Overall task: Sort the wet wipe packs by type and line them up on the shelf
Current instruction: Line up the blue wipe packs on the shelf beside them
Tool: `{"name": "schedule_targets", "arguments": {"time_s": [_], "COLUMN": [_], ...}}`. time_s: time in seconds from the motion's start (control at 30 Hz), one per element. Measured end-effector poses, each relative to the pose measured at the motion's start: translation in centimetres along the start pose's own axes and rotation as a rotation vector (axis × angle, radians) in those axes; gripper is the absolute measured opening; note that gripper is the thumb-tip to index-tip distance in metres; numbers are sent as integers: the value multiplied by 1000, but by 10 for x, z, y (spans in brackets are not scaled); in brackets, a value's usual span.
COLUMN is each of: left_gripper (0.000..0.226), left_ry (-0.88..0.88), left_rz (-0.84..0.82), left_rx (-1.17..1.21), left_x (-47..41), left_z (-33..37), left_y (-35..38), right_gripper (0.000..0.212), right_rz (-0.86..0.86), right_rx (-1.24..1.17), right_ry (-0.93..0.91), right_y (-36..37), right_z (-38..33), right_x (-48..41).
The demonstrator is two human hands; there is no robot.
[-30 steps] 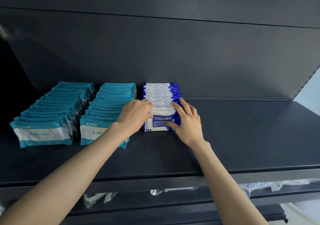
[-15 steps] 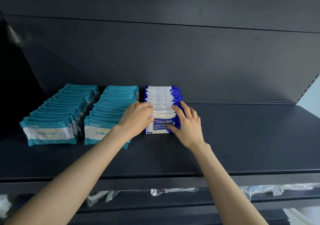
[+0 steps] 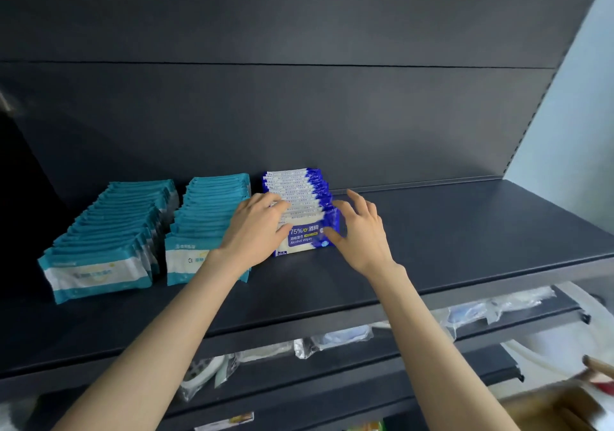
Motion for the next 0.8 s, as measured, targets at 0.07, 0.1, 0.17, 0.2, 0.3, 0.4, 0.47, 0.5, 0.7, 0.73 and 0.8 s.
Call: {"name": "schedule_targets", "arguments": {"time_s": [0.07,0.1,0.17,0.2,0.3,0.4,0.47,0.5,0.7,0.73,0.8], "left_gripper": [41,38,31,28,29,36,35,33,30,30,32], "left_ry": [27,45,109,151,239,329,399,424,560,590,626], "left_rz": [73,112,192,234,248,178,110,60,-195,-227,-312], "left_rx": [62,97,164,194,322,417,491,523,643,653,676], "left_x": [10,16,28,34,60,92,114,127,216,230,264], "left_z": [8,13,27,36,70,114,145,160,250,265,297], "left_y": [-10,-14,-20,-21,-15,0,15,24,64,67,73], "right_gripper": [48,45,39,36,29,25,25,25,27,27,27], "right_rz": [68,102,188,234,308,293,303,305,329,335,350], "right_rx": [-8,-4,-8,-14,5,83,111,125,216,226,236], "right_ry": [30,48,84,104,189,291,382,438,770,820,921], "right_y": [-19,-28,-45,-53,-71,-85,-94,-98,-127,-132,-143], "right_z": [-3,-4,-3,-1,9,26,38,44,66,69,75], "right_x": [18,30,57,73,128,190,232,253,391,413,462]}}
Point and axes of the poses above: each hand's wrist, its own x-axis away from the middle knuckle, its own y-axis out of the palm, z = x × y, the point moved 2 cm from there along -x, towards the middle knuckle, and after that the axes turned 6 degrees about z, right-handed, at the moved point
